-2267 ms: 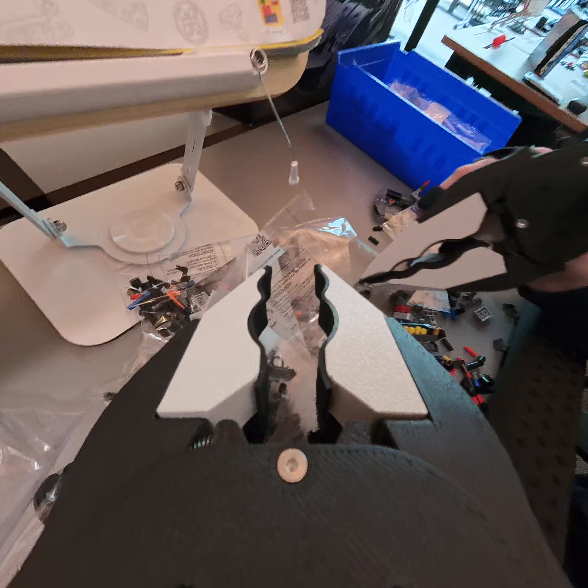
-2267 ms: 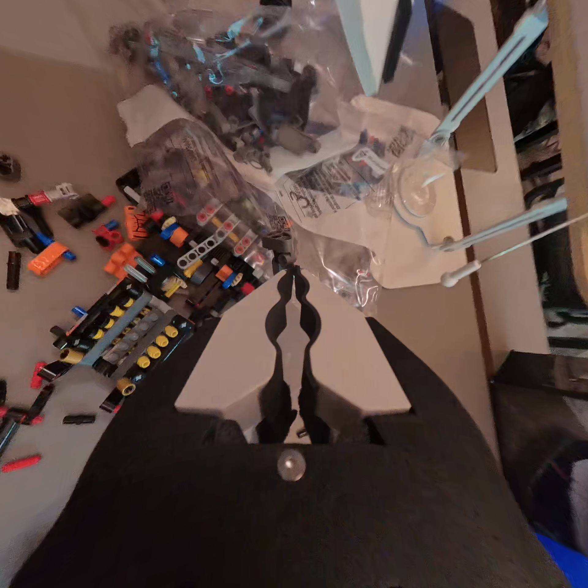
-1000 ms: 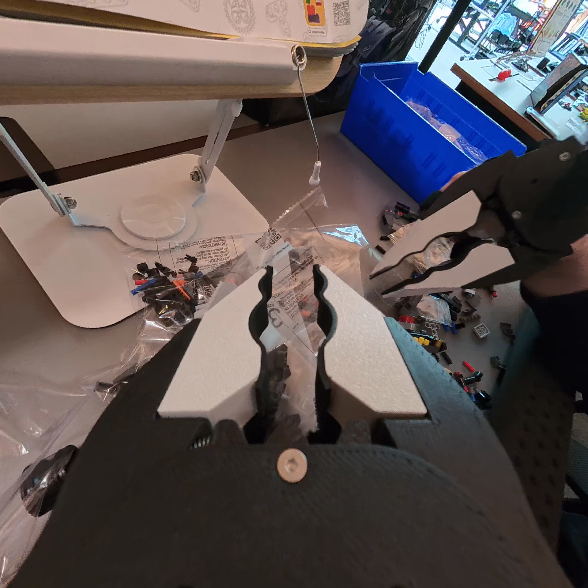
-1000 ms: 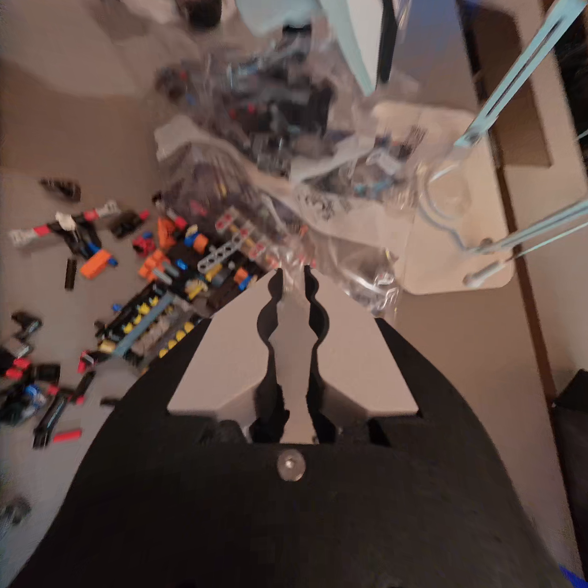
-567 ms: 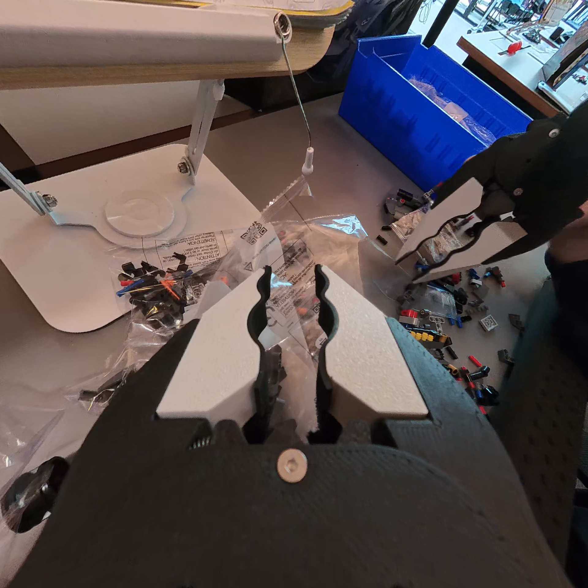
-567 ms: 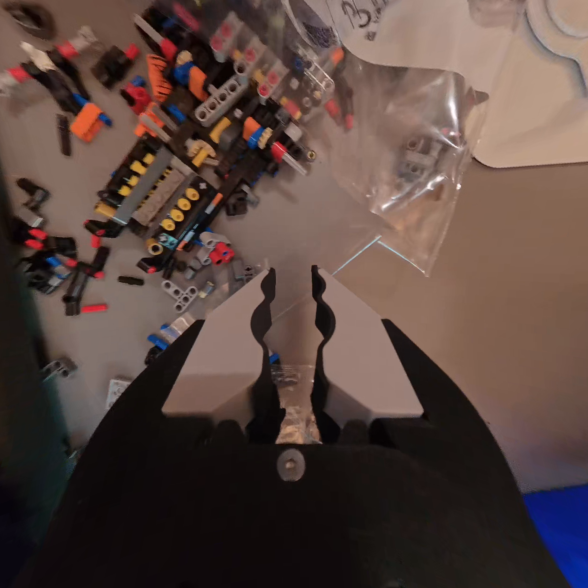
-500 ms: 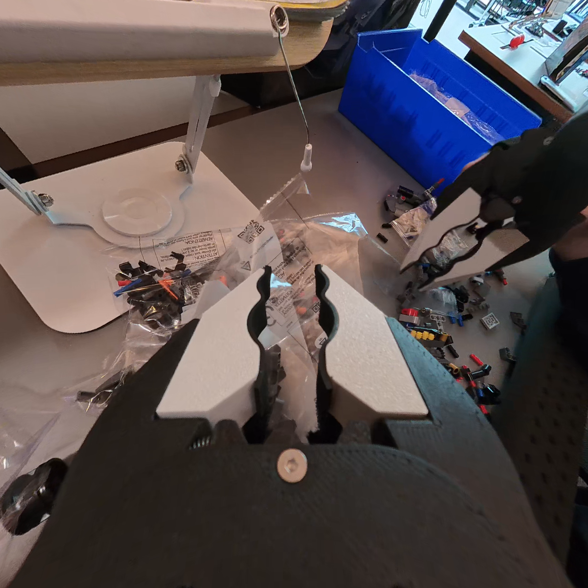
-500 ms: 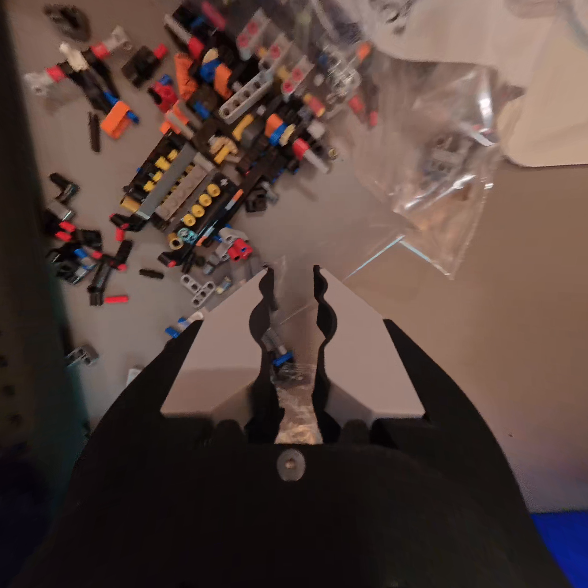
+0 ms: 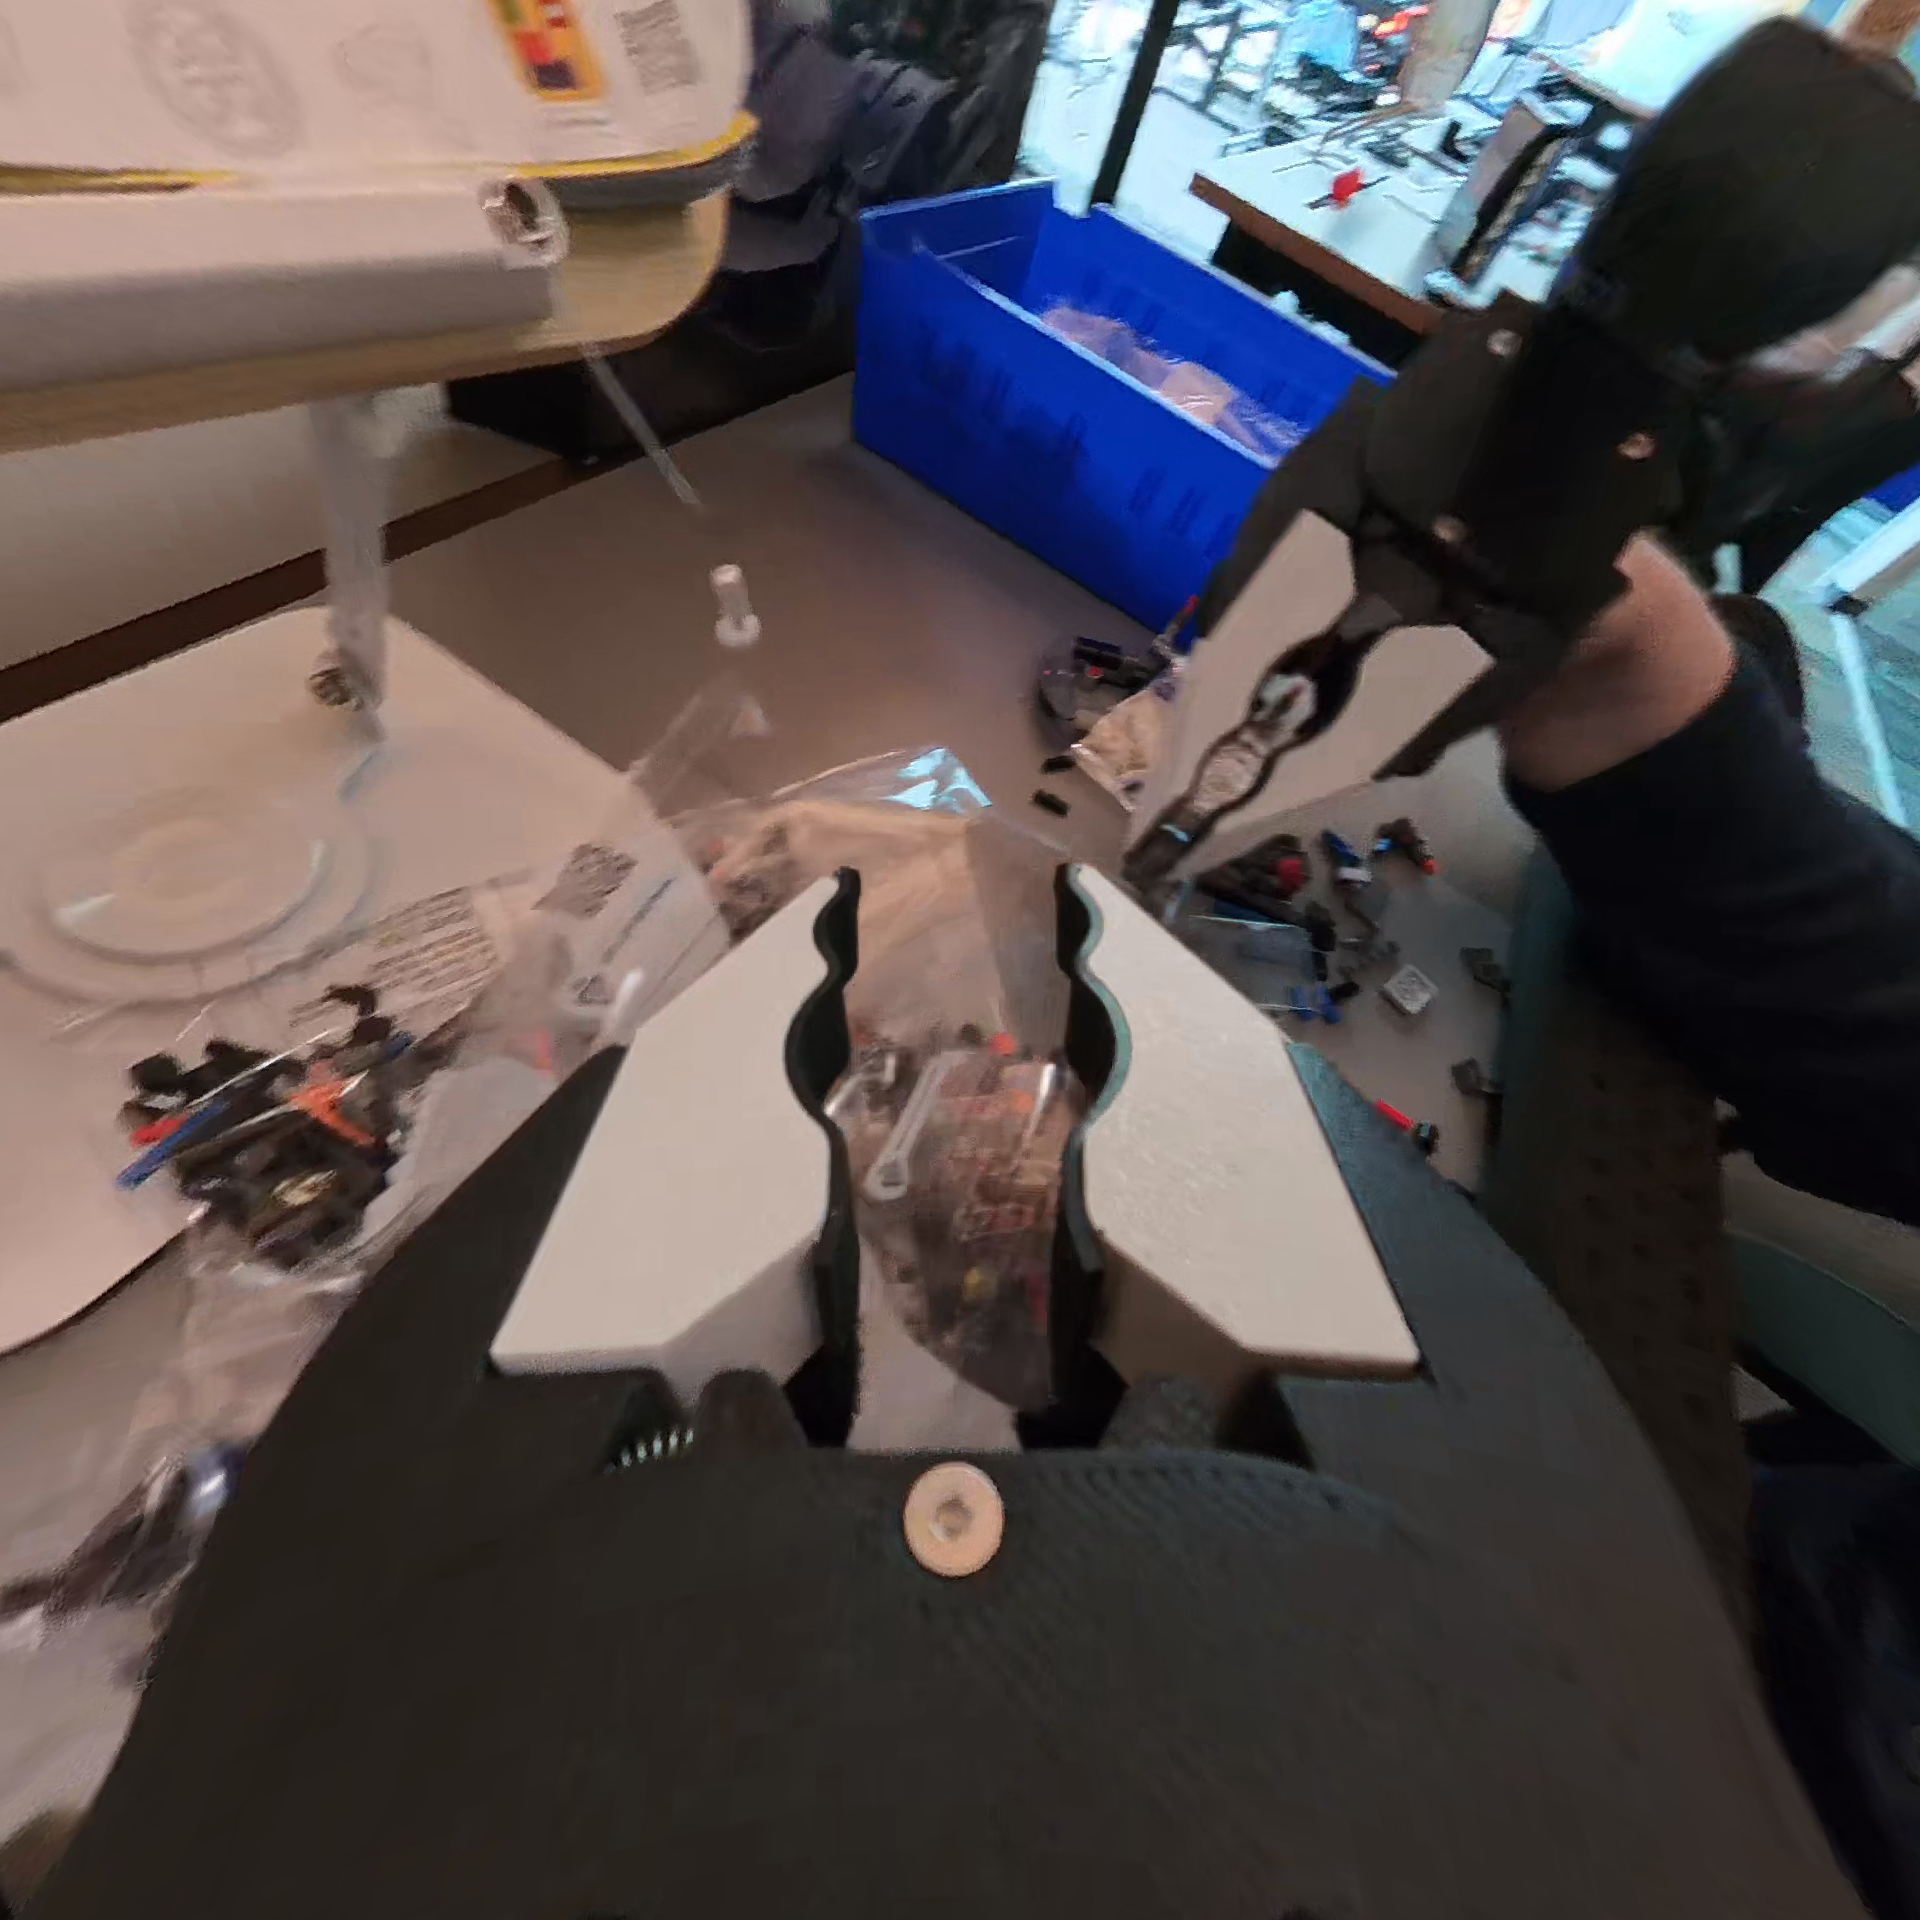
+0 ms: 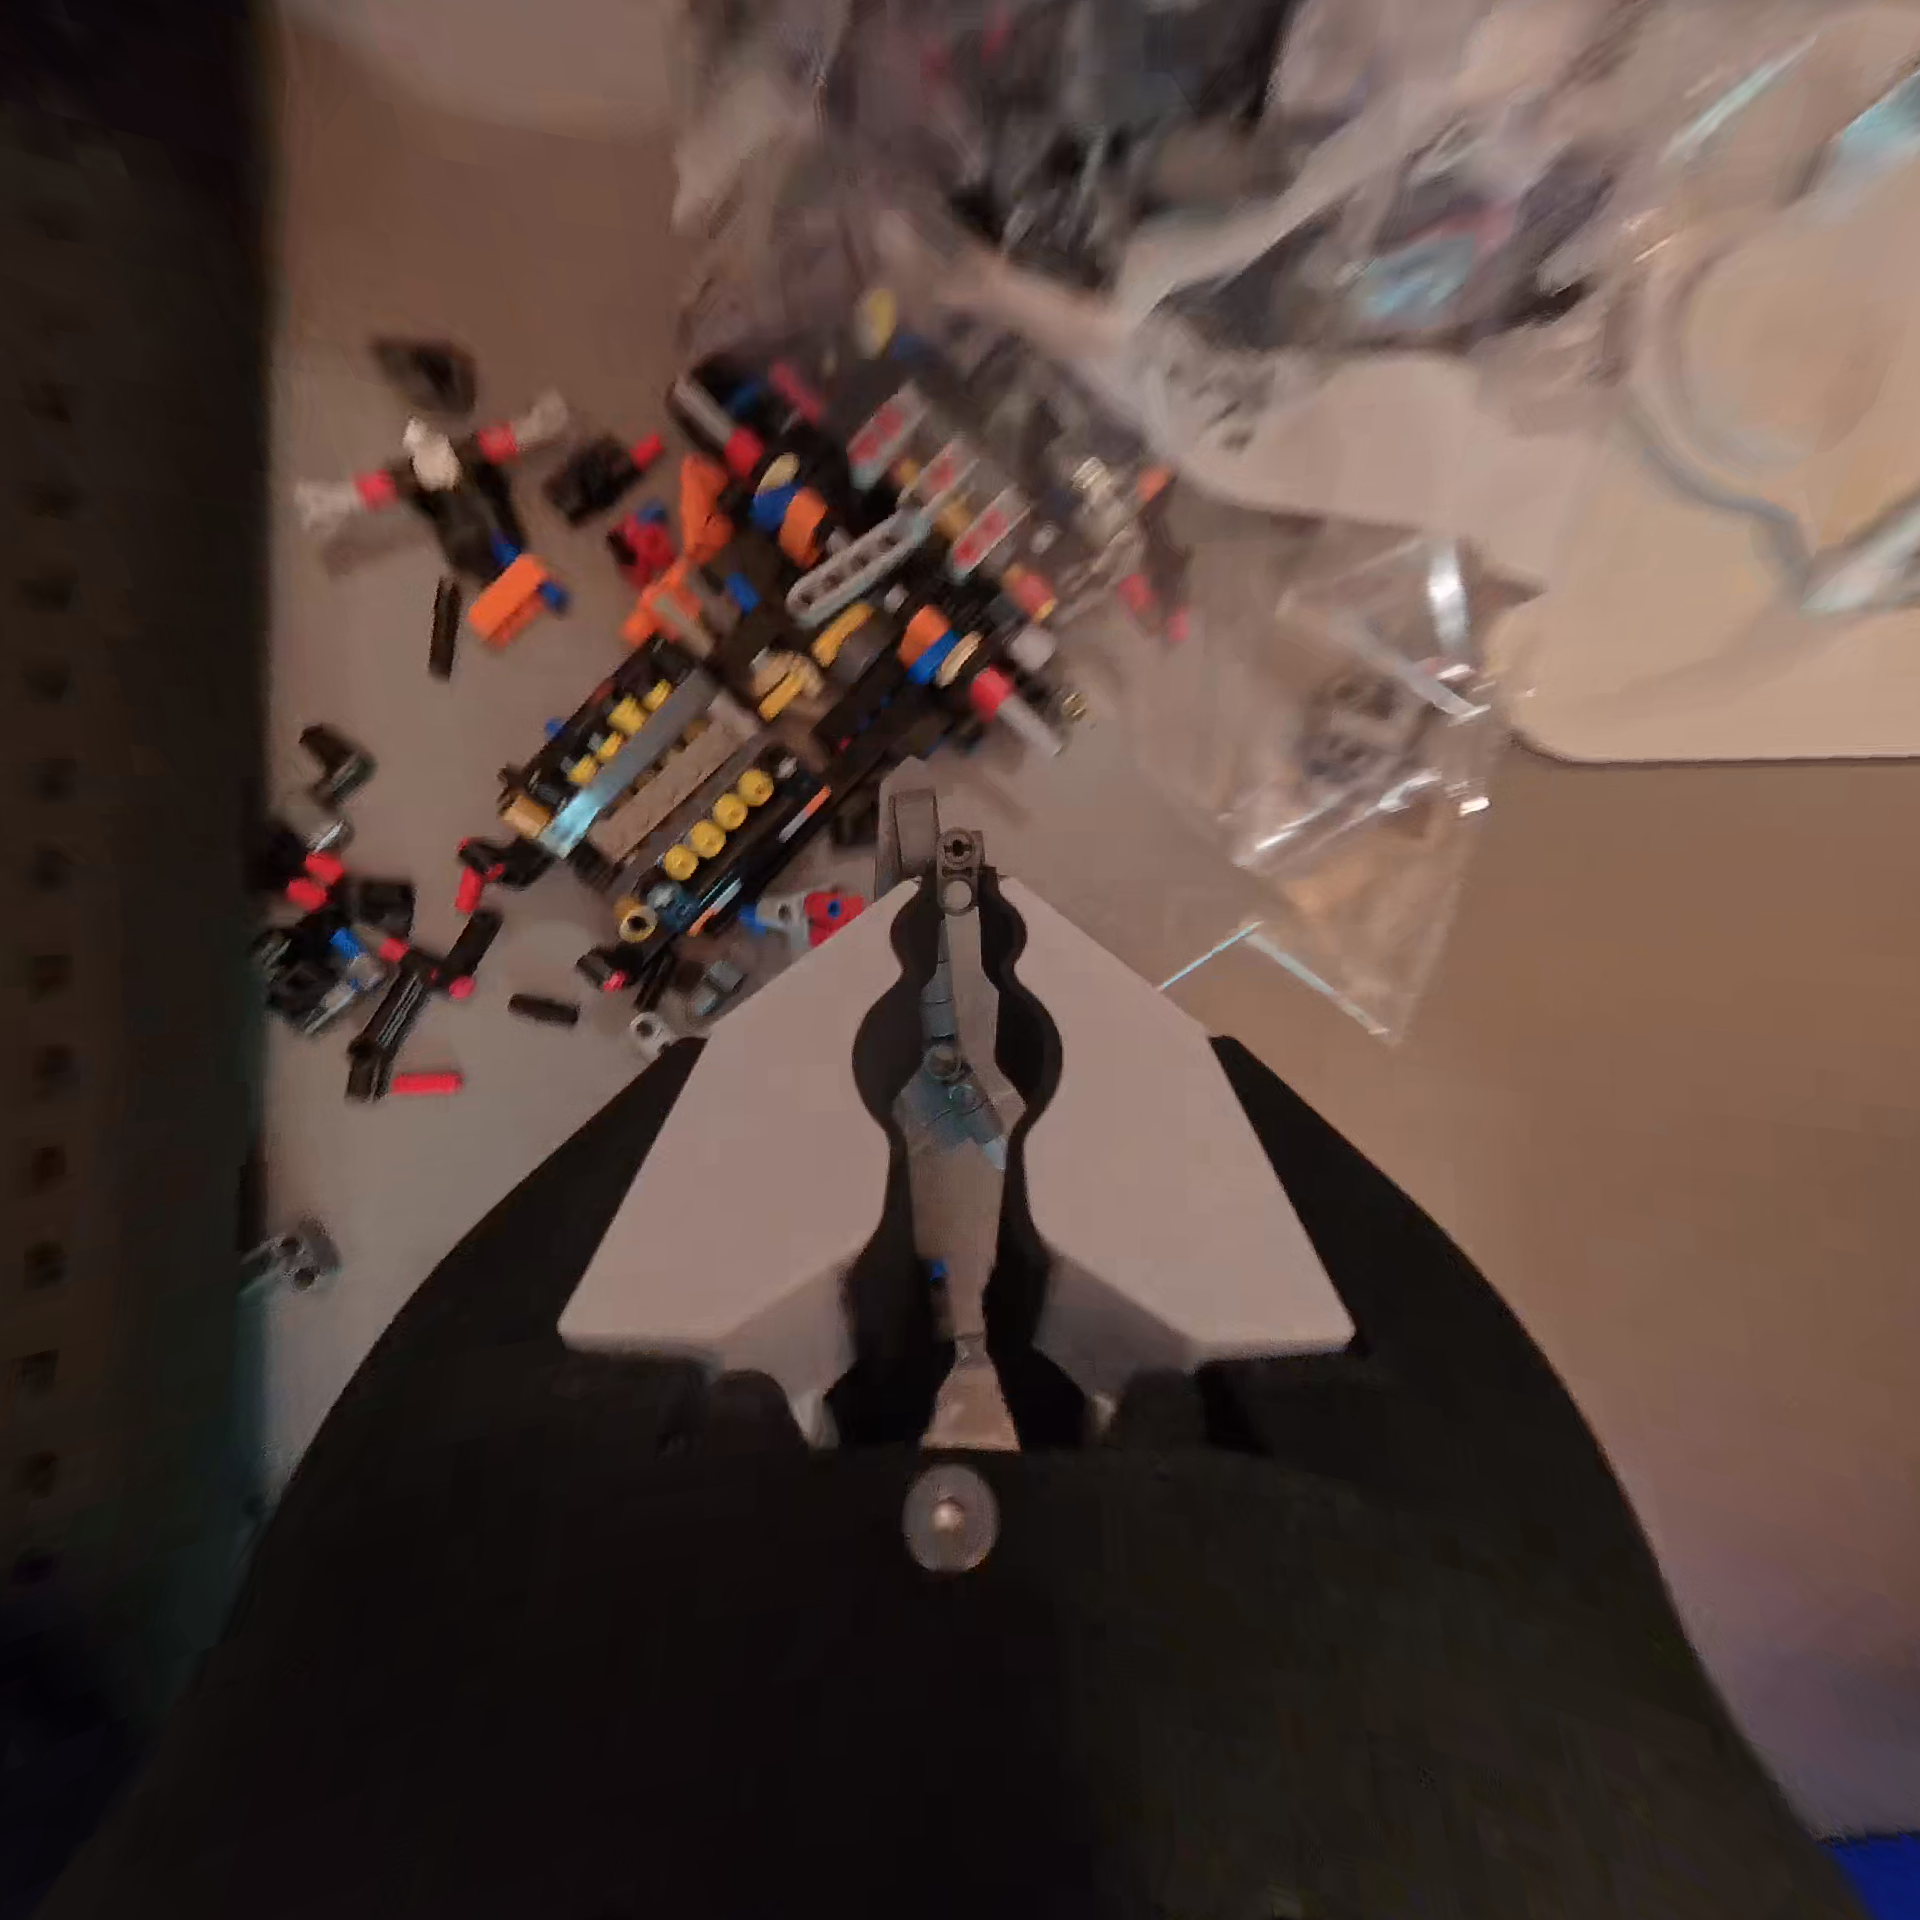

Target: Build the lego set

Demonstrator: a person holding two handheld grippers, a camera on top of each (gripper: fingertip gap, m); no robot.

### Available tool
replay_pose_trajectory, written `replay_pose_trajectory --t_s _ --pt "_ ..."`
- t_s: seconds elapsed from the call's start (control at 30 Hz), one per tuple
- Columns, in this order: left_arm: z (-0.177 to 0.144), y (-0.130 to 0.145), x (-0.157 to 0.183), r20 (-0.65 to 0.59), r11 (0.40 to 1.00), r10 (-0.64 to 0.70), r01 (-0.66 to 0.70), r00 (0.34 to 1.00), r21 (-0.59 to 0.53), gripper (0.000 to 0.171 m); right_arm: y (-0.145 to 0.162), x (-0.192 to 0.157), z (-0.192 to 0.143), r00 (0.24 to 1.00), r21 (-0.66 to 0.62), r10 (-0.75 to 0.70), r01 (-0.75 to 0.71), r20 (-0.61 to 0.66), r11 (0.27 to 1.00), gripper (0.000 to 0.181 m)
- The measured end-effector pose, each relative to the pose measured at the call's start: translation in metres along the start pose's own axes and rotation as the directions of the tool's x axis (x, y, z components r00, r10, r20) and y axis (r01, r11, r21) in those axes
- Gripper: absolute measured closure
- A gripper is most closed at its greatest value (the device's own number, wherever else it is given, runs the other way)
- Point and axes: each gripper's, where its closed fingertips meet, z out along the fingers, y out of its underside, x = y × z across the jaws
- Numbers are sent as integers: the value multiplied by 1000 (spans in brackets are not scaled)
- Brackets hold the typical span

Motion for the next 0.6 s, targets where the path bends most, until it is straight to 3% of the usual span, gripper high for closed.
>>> replay_pose_trajectory --t_s 0.13,0.27,0.5,0.6 --pt "14 4 36 -164 999 35 -38 986 -17 135 -31 14 -17 993 163 -11 30 -116 986 177" --pt "32 13 59 -268 998 12 -28 963 -55 140 -48 15 -19 983 219 -41 80 -177 973 177" --pt "38 18 51 -217 997 22 -38 976 -67 159 -55 17 -14 965 210 -80 135 -251 968 177" --pt "38 17 50 -225 998 8 -22 974 -63 156 -64 17 -24 958 255 -72 146 -276 956 177"
